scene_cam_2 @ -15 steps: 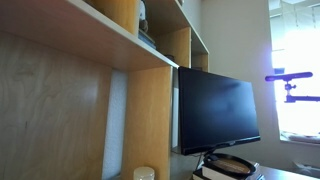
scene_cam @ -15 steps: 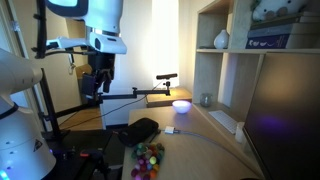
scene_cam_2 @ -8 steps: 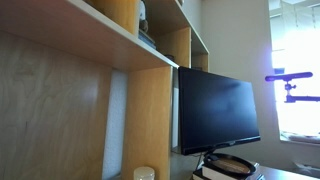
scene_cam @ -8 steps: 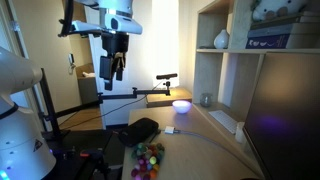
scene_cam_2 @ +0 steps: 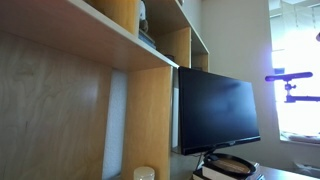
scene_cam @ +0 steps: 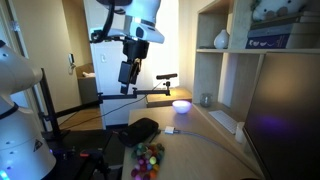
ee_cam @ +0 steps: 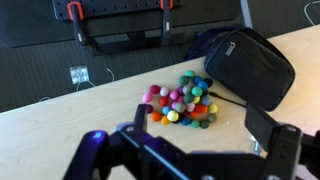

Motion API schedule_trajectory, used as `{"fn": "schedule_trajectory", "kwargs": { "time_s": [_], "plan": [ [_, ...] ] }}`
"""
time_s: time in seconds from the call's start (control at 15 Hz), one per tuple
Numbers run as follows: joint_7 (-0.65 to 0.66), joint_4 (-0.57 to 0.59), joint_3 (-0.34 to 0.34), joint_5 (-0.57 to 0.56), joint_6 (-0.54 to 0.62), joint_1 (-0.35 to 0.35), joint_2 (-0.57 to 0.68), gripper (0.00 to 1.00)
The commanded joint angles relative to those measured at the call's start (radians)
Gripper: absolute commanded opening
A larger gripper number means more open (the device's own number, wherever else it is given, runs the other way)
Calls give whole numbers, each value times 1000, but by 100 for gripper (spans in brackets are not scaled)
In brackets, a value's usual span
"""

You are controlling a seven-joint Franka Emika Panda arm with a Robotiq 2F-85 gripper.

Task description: Pick the string of beads and place it over the computer

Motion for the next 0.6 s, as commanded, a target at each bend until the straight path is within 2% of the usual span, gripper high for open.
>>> {"fn": "schedule_trajectory", "kwargs": {
  "time_s": [0.0,0.33,0.53],
  "plan": [
    [69,81,14,-10,-26,-7,133,100],
    [134,118,8,-28,-24,-6,247,100],
    [167,114,10,-60,35,-1,284,100]
  ]
}}
